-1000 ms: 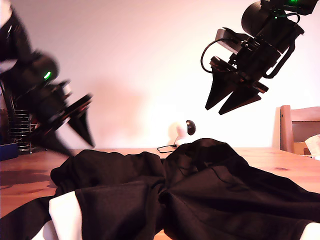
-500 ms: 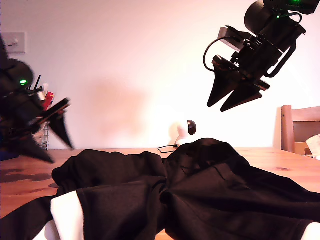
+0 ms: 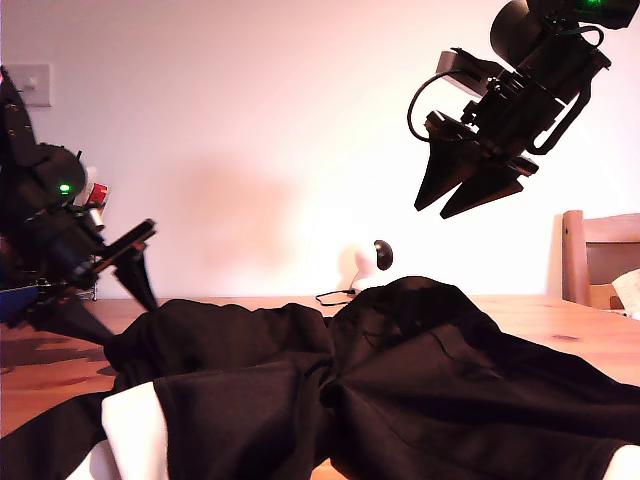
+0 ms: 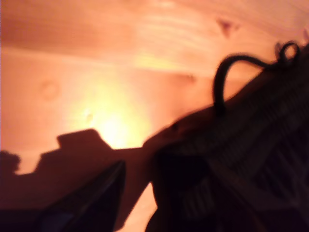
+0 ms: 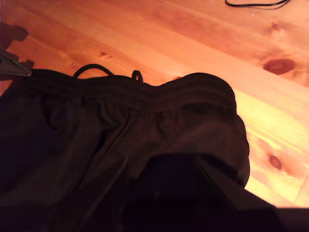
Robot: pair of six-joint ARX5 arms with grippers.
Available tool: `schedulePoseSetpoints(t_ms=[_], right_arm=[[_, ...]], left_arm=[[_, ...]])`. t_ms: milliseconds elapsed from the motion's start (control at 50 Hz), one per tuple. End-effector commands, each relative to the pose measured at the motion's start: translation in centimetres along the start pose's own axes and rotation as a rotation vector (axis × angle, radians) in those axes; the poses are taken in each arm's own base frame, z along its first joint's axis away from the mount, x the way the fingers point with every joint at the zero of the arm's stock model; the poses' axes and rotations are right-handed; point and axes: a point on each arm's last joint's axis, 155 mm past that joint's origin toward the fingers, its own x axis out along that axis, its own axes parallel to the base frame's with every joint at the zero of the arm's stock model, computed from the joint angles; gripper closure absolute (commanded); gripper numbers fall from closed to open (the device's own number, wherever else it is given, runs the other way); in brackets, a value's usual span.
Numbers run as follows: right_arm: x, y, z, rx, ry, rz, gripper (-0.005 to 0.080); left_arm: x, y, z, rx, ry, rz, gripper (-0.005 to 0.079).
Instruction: Fold the shorts in front of you. After folding it, place it to the left side.
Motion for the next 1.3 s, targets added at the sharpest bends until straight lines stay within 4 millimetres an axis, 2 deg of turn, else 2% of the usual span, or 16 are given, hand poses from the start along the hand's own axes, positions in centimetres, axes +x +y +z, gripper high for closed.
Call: schedulePoseSetpoints(t_ms=[0,140,340,400,460,500,520,540,660,880,900,1100,1280], right_arm=[[0.4,-0.5,0.1,-0.004,-0.002,-0.012,0.0365],[0.3,-0.7,0.2,-0.008,-0.005,-0.019,0.0365],[0.1,-1.5,0.5,-0.004,-0.021,-0.036,0.0365],[-0.1,-2.2,0.5,0.002,-0.024,-0.057,0.0365],[-0.3,-3.0,0.4,0.012,-0.024,-0.083,0.0365],[-0.5,-3.6,0.4,0.027,-0.027,-0.093,0.0365],[-0.6,-3.8,0.4,0.033,-0.031,-0.097,0.0365],[-0.6,-4.0,0.4,0.046,-0.032,-0.101,0.0365],[-0.4,-5.2,-0.2,0.089,-0.028,-0.102,0.0365],[1.7,-6.1,-2.0,0.193,0.011,-0.07,0.0365],[1.9,-6.1,-2.0,0.206,0.014,-0.067,0.0365],[3.6,-5.4,-0.5,0.322,0.052,0.056,0.0365],[5.1,-5.8,1.1,0.369,0.113,0.116,0.0361]], left_arm=[[1.5,-0.3,-0.5,0.004,0.017,-0.006,0.0258],[2.0,-1.3,-0.8,0.01,0.02,-0.019,0.026],[3.5,-1.6,-1.8,0.02,0.049,-0.018,0.0278],[3.6,-1.5,-1.9,0.029,0.047,-0.007,0.0363],[3.8,-1.6,-1.4,0.047,0.027,0.004,0.0566],[3.7,-1.9,-1.1,0.073,0.013,-0.008,0.0736],[3.7,-2.1,-0.9,0.076,0.011,-0.018,0.0785],[3.6,-2.4,-0.8,0.1,0.01,-0.026,0.0754],[3.0,-4.1,-1.0,0.177,0.051,-0.073,0.0766],[2.2,-5.5,-1.8,0.353,0.125,-0.029,0.0766],[2.1,-5.6,-1.9,0.418,0.129,-0.028,0.0766],[2.2,-6.3,-2.4,0.551,0.159,0.023,0.0766],[2.5,-6.9,-2.9,0.654,0.173,0.024,0.0766]])
